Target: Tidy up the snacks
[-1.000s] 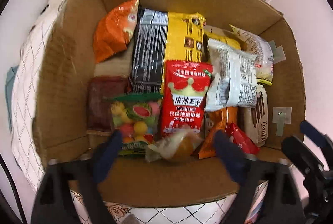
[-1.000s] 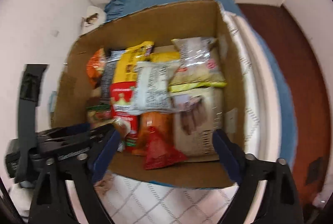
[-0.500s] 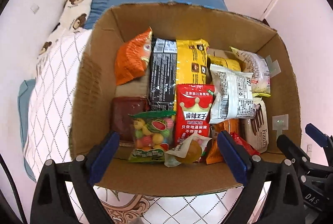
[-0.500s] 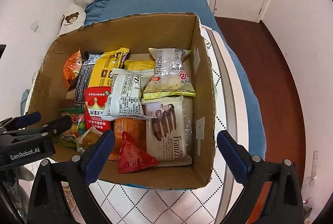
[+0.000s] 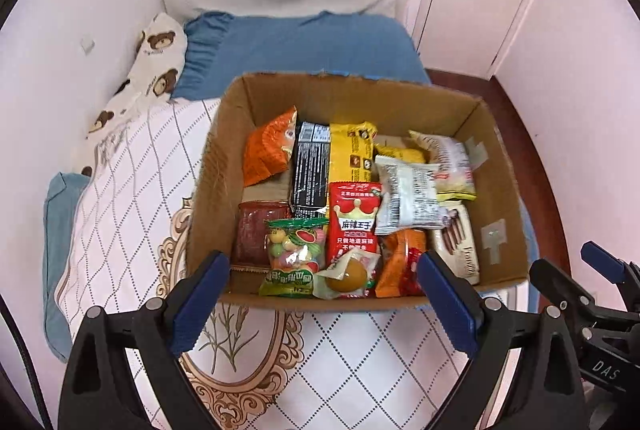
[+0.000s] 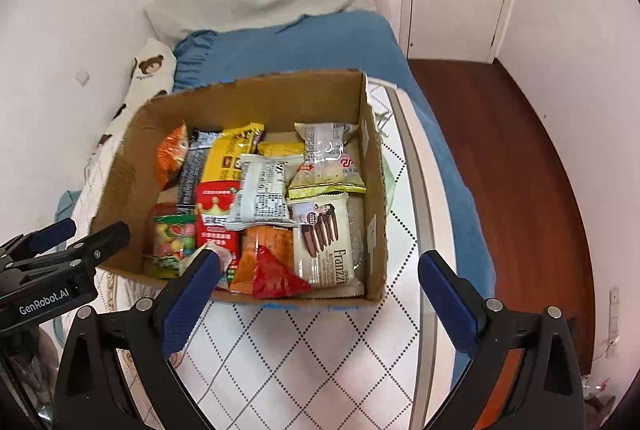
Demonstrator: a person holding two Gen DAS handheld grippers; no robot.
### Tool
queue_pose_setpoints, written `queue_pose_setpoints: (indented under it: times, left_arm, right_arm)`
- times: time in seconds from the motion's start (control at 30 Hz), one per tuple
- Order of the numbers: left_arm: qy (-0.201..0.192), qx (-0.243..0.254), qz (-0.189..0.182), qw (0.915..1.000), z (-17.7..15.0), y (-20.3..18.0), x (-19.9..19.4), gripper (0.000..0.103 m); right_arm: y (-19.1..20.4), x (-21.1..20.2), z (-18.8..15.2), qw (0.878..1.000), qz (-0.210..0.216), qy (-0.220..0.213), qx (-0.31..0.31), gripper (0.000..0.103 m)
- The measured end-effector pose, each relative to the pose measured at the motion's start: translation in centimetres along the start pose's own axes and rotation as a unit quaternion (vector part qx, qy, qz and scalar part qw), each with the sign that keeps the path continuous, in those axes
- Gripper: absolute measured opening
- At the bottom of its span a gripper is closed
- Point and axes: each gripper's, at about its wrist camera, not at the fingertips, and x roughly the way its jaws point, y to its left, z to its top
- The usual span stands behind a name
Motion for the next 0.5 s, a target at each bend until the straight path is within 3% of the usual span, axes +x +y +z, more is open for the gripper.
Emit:
queue_pose_setpoints:
  times: [0.5]
  left_arm:
    - [-0.106,0.014,0.033,0.9937,-6.1,-0.6,-11.3,0.097]
  right_arm:
    - [0.7,-11.9,-5.4,0.996,0.012,-0.085,-0.013,0.102]
